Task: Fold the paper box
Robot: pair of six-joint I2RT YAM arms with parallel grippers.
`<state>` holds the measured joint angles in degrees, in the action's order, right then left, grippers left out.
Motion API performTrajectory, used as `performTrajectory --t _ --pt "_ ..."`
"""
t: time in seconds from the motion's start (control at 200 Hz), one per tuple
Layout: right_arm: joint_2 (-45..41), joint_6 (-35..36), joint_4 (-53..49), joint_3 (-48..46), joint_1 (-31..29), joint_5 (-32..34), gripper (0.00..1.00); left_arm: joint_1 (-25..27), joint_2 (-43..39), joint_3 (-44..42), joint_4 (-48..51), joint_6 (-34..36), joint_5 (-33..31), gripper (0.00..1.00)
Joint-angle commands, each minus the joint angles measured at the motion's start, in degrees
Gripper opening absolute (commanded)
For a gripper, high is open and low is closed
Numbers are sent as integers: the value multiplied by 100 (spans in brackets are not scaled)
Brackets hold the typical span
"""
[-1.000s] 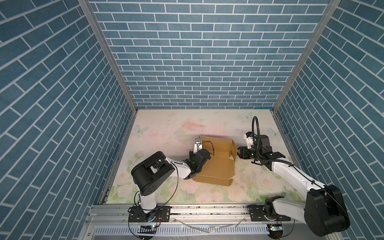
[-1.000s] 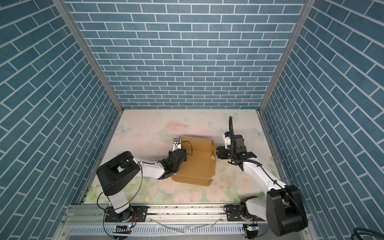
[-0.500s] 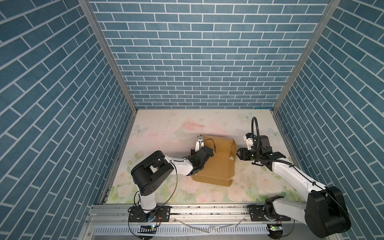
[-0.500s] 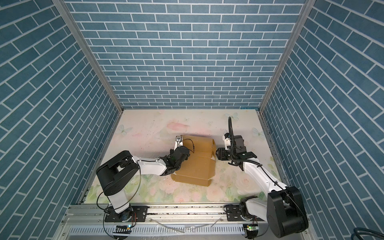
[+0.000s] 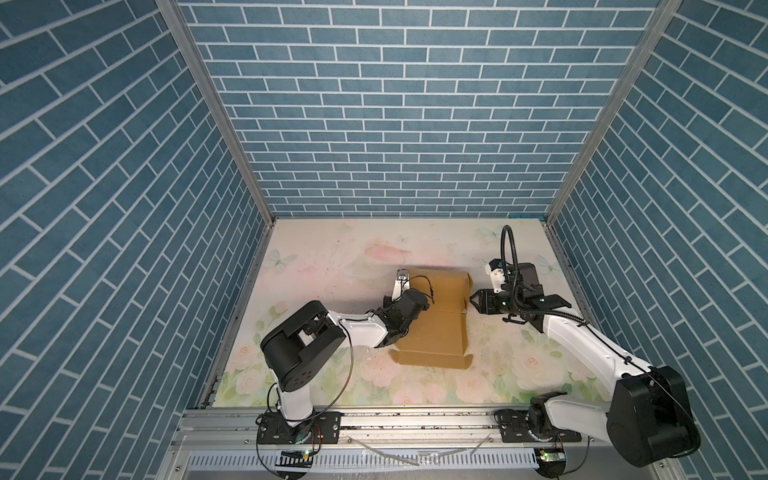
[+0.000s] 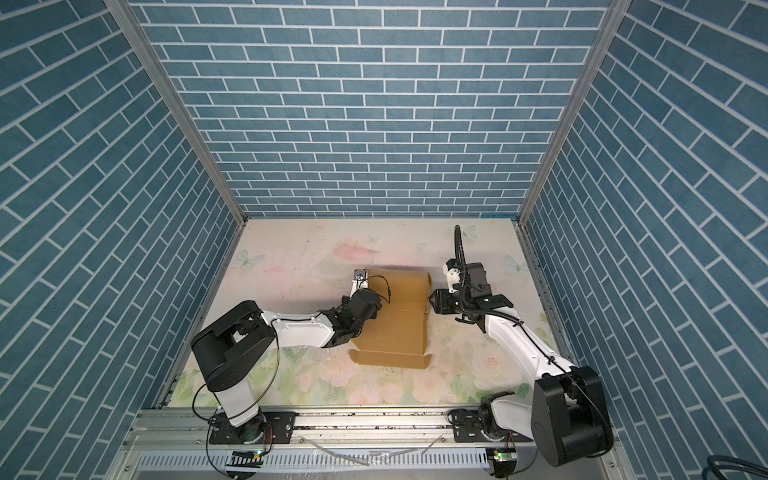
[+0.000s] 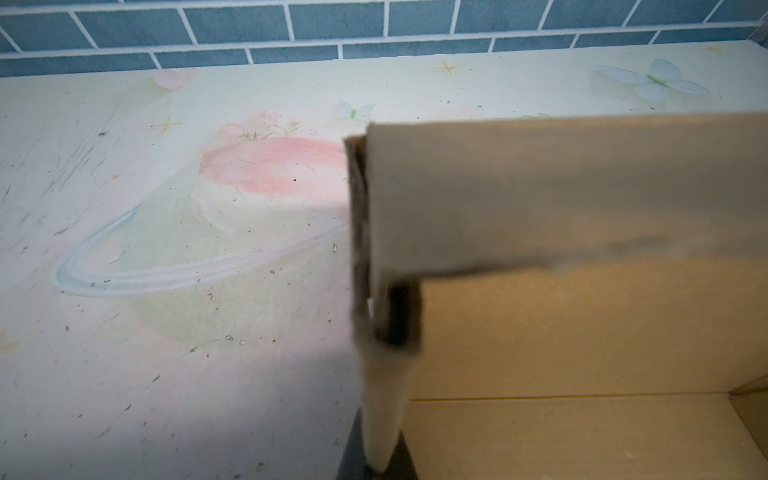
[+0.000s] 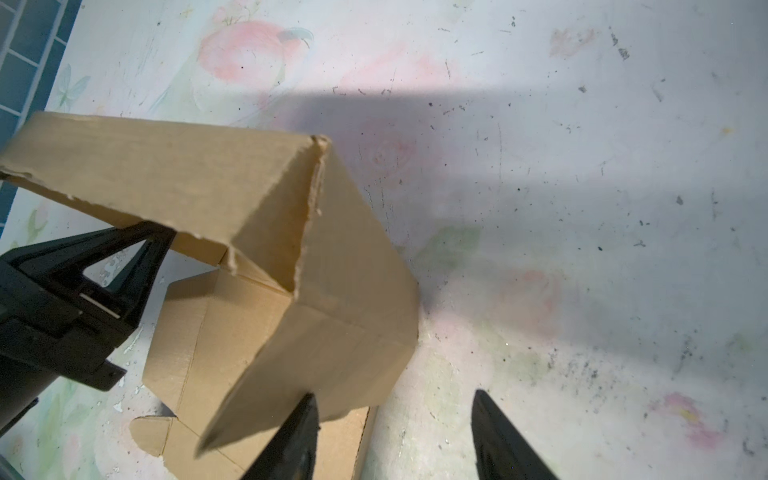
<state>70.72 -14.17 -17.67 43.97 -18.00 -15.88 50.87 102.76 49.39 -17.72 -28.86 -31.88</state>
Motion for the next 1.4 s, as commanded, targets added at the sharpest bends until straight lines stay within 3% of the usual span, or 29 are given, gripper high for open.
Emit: performTrajectory --t 0.0,0.495,0.82,1.03,1.39 --pt "99 310 -158 279 -55 -136 59 19 165 -34 585 74 468 1" --pt "612 433 697 131 -54 -199 58 10 165 -288 -31 439 748 1" --pt "1011 653 1002 191 -55 19 52 -18 288 -343 -153 512 850 1" --pt "772 420 858 129 -68 -265 52 -25 288 -262 160 346 671 1" --pt "28 65 -15 96 -74 -75 56 -150 8 136 1309 178 833 0"
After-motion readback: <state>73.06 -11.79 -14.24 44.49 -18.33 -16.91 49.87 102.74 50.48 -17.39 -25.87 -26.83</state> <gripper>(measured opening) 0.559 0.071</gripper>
